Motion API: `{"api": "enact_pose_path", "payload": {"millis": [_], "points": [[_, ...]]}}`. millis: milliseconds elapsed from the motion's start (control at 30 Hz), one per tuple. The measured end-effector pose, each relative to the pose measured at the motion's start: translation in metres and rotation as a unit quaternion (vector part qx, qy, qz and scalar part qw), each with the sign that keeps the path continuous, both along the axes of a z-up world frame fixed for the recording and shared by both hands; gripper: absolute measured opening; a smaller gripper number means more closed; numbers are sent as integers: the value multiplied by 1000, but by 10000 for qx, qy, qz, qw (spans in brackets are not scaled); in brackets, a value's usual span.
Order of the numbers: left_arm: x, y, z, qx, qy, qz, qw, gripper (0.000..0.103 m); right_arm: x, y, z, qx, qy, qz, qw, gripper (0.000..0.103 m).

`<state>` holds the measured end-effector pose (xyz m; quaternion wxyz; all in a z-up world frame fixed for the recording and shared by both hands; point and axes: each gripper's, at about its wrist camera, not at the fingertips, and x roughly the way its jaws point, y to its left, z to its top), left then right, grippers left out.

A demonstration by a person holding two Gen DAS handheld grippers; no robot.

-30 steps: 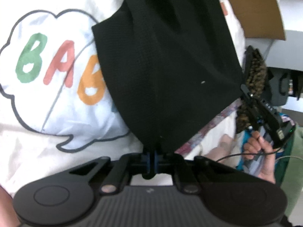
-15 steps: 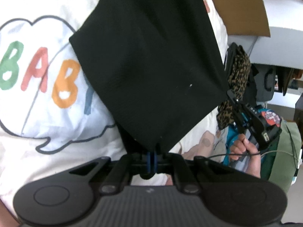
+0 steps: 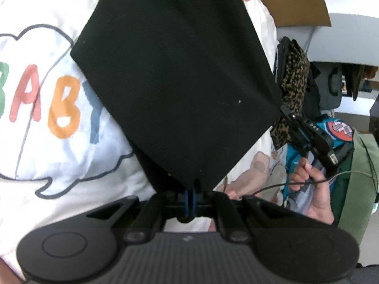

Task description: Fold clothes

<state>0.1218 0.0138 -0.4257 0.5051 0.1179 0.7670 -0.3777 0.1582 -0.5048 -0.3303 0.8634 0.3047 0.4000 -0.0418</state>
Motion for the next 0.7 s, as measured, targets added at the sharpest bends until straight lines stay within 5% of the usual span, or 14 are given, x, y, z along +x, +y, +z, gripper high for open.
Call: {"api": "enact_pose_path", "payload": {"millis": [300, 467, 567, 700], "points": [[1, 7, -29, 316, -90, -113, 9994, 3, 0, 2, -15, -297, 280, -22, 9992, 0], [2, -1, -13, 289, -298, -334, 9986, 10, 2, 0, -19, -249, 368, -105, 9990, 1], [3, -6, -4, 272, -423, -466, 9976, 26, -1, -2, -12, -215, 331, -158, 9991, 5], [7, -13, 10, 232, -599, -583, 9962, 27, -6, -1, 1, -365, 212, -104, 9991, 18]]}}
